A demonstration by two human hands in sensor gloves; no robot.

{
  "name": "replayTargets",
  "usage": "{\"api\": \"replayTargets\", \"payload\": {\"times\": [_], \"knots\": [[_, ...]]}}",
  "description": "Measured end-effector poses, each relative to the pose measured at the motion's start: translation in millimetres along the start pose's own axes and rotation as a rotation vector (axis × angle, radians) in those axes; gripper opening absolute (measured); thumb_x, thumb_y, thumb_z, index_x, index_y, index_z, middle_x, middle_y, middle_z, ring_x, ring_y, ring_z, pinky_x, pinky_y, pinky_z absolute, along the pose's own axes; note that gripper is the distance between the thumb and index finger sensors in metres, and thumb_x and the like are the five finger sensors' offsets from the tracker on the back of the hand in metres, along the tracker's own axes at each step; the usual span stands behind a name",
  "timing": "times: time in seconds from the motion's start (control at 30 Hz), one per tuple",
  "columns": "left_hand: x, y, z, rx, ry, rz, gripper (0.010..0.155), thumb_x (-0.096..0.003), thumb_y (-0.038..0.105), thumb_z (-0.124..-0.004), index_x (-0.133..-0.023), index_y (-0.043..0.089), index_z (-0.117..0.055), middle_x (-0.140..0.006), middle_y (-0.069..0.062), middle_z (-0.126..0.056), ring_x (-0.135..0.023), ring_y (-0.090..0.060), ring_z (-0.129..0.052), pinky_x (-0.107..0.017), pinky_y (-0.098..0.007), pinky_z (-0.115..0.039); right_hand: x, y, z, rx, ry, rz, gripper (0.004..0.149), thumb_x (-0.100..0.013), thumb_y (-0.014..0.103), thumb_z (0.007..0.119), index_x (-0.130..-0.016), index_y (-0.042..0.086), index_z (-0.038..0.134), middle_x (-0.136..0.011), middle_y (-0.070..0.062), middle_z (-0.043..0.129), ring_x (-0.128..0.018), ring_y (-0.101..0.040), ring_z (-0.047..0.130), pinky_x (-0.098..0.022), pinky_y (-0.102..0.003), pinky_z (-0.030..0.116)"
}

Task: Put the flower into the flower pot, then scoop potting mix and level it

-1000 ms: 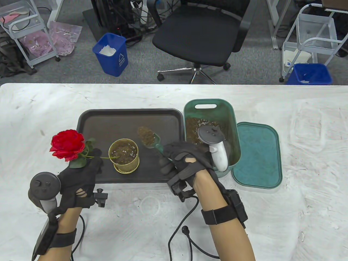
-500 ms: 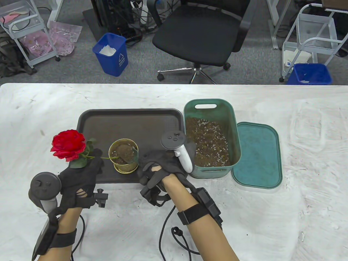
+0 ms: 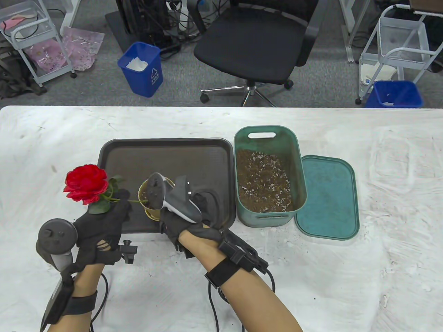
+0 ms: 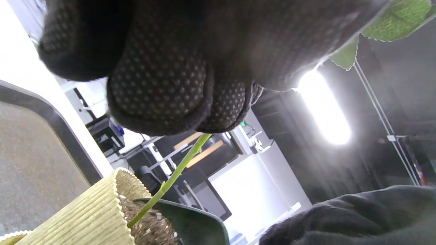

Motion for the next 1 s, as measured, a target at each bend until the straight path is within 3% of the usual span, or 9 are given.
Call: {"api": "replayTargets", "payload": {"times": [0.2, 0.37, 0.5, 0.73, 0.87, 1.0], "knots": [[0, 0, 0, 0.001, -0.001, 0.0, 0.043, -0.0392, 0.045, -0.089, -0.077, 0.024, -0.096, -0.058, 0.004, -0.107, -0.03, -0.017, -0.112, -0.031, -0.036, -0.094, 15, 0, -8, 0.125, -0.078, -0.026, 0.054, -0.037, 0.033, 0.087, -0.084, 0.008, 0.08, -0.055, -0.011, 0.103, -0.02, -0.025, 0.108, -0.008, -0.037, 0.094], [0, 0, 0, 0.003, 0.0, 0.001, 0.044, -0.0392, 0.045, -0.089, -0.077, 0.024, -0.096, -0.058, 0.004, -0.107, -0.03, -0.017, -0.112, -0.031, -0.036, -0.094, 22, -24, -26, -0.011, -0.081, 0.005, 0.053, -0.038, 0.033, 0.085, -0.084, 0.007, 0.08, -0.055, -0.011, 0.103, -0.02, -0.026, 0.108, -0.008, -0.037, 0.094], [0, 0, 0, 0.002, 0.0, 0.001, 0.044, -0.0392, 0.045, -0.089, -0.077, 0.024, -0.096, -0.058, 0.004, -0.107, -0.03, -0.017, -0.112, -0.031, -0.036, -0.094, 28, -51, -45, -0.083, -0.145, 0.041, 0.053, -0.038, 0.033, 0.085, -0.084, 0.007, 0.08, -0.055, -0.011, 0.103, -0.02, -0.026, 0.108, -0.008, -0.038, 0.094], [0, 0, 0, 0.003, -0.001, 0.001, 0.043, -0.0393, 0.045, -0.089, -0.077, 0.025, -0.096, -0.058, 0.004, -0.107, -0.03, -0.017, -0.112, -0.031, -0.036, -0.094, 37, -122, -81, -0.149, -0.282, 0.216, 0.053, -0.038, 0.033, 0.084, -0.084, 0.006, 0.079, -0.055, -0.012, 0.102, -0.02, -0.026, 0.107, -0.008, -0.038, 0.094], [0, 0, 0, 0.003, 0.001, 0.003, 0.043, -0.0392, 0.045, -0.089, -0.077, 0.025, -0.096, -0.058, 0.004, -0.107, -0.03, -0.017, -0.112, -0.031, -0.036, -0.094, 40, -174, -92, -0.217, -0.284, 0.364, 0.053, -0.039, 0.033, 0.084, -0.084, 0.006, 0.079, -0.055, -0.012, 0.102, -0.02, -0.027, 0.107, -0.009, -0.039, 0.094], [1, 1, 0, 0.004, 0.003, 0.006, 0.043, -0.0392, 0.045, -0.089, -0.077, 0.024, -0.096, -0.058, 0.004, -0.107, -0.03, -0.017, -0.112, -0.031, -0.036, -0.094, 33, -221, -86, -0.251, -0.226, 0.504, 0.053, -0.039, 0.033, 0.083, -0.084, 0.005, 0.079, -0.055, -0.013, 0.102, -0.02, -0.027, 0.107, -0.008, -0.039, 0.094]]}}
Point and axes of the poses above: the tracker on the back of each hand, its own y axis roughly to the thumb side, its own x axis roughly from the fingertips to the wrist, z = x × y, the point moved 2 cm from there along -x, roughly from the wrist to the fingertips
